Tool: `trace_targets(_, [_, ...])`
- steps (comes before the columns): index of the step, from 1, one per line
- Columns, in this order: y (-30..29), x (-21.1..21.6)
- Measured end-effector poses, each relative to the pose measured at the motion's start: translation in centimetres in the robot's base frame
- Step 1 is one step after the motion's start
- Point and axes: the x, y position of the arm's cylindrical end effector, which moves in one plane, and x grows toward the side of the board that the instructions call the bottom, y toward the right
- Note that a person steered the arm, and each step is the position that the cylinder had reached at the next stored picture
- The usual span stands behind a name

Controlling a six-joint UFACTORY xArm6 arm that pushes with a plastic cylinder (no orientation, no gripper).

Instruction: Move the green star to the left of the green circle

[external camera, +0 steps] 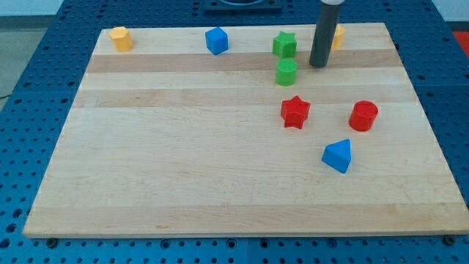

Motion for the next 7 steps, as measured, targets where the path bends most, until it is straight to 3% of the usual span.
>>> trace_targets(4, [-1.0,-5.3])
trace_targets(7, [-5.4,-5.5])
